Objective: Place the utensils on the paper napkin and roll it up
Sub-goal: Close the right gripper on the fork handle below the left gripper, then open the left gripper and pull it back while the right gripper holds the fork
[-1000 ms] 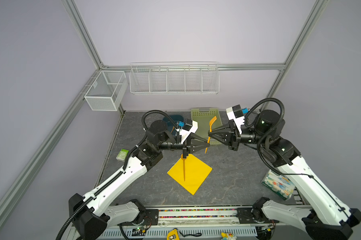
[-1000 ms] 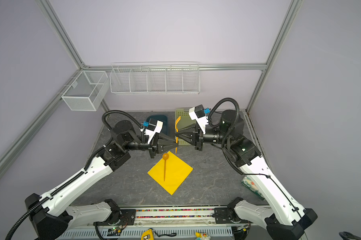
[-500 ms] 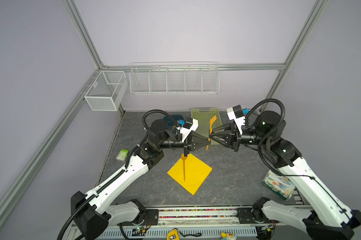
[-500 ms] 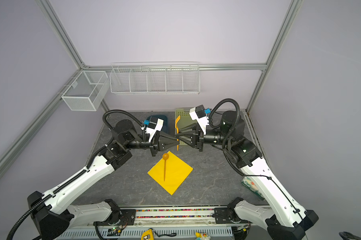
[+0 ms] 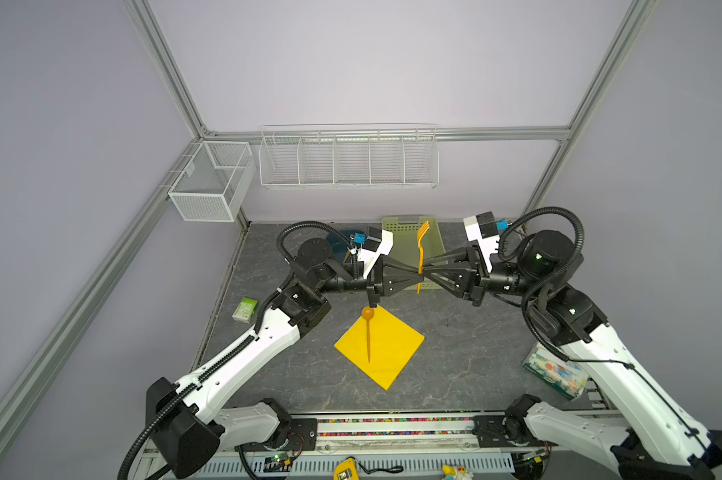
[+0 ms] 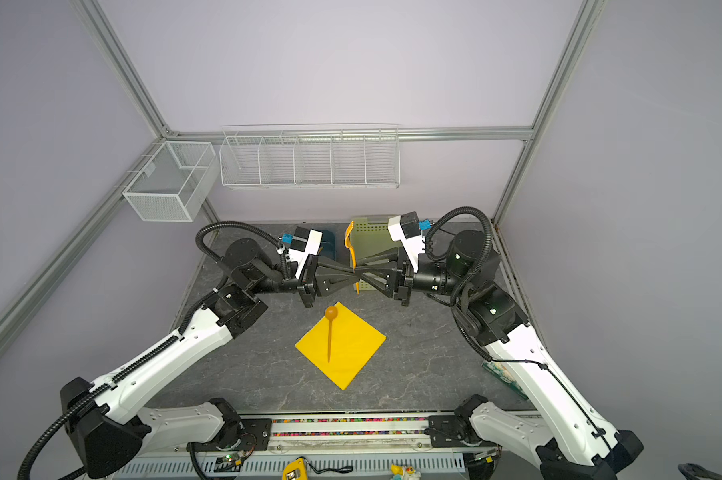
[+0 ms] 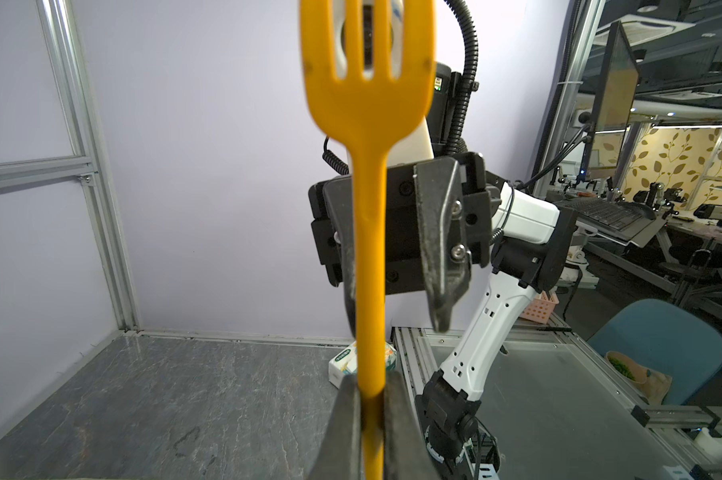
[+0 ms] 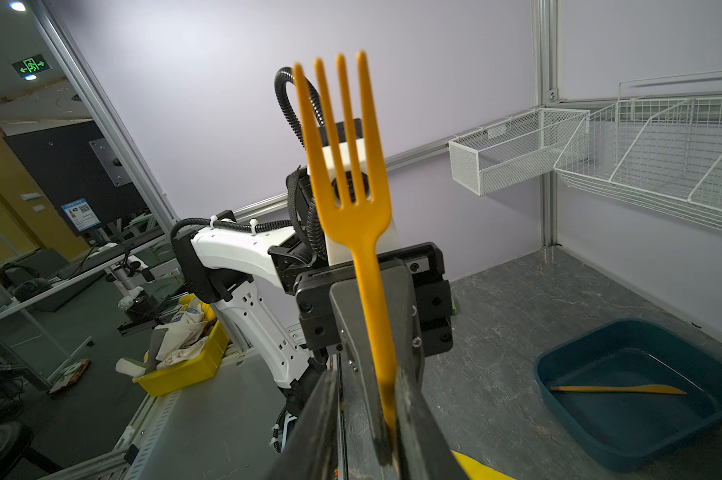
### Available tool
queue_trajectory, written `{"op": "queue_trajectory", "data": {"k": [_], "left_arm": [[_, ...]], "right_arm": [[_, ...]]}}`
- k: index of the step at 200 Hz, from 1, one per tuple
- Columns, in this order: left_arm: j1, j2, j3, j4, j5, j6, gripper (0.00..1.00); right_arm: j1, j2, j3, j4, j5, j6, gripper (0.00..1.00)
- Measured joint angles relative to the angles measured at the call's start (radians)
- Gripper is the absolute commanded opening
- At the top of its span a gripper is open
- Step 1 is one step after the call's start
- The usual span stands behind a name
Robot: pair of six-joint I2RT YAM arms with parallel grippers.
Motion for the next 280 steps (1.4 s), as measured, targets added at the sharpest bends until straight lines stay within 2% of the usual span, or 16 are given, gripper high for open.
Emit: {"op": "queue_trajectory", "data": {"k": [106,280], "left_arm": [[0.0,0.01,0.0,0.032,0.019,-0.032,0.0],[0.0,0.01,-0.001,0.031,0.002,-0.029,0.0]], "right_arm": [[0.0,0.046,0.017,0.048,-0.017,0.013,0.18],[0.001,0.043,0.018,0.055,-0.008,0.019,0.18]]}}
